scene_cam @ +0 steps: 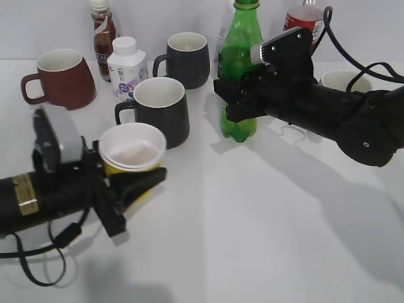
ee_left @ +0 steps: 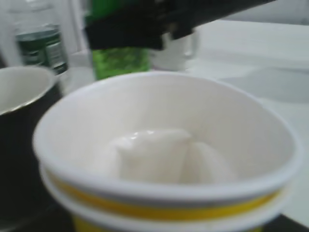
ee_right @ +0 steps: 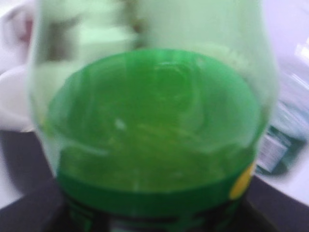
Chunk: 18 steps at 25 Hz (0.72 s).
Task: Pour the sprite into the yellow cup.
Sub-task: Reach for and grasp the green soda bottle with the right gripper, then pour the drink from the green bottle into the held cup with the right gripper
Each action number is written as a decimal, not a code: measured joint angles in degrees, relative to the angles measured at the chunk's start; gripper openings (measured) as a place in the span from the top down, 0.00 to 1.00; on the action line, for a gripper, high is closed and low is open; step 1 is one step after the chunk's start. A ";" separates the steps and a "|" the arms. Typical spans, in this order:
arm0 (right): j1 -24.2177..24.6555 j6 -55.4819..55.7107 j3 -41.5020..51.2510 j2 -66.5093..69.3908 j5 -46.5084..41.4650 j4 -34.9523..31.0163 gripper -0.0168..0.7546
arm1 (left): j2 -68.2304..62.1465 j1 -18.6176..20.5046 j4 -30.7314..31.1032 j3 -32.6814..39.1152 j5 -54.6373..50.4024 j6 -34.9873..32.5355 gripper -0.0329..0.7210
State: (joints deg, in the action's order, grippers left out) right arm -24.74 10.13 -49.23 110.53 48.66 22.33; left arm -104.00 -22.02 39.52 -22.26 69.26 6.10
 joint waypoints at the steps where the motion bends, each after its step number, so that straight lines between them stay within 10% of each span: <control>1: 0.00 0.00 0.00 0.00 0.00 0.38 0.42 | 0.00 -1.37 -0.59 -0.19 0.00 0.00 0.47; 18: 0.10 -19.31 0.00 -8.95 -7.66 15.13 0.42 | 0.00 -6.30 -3.46 -4.80 -0.02 0.02 0.47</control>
State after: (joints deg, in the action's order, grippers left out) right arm -24.64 -9.18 -49.23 101.58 40.99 37.46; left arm -104.00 -28.32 36.06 -27.06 69.24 6.11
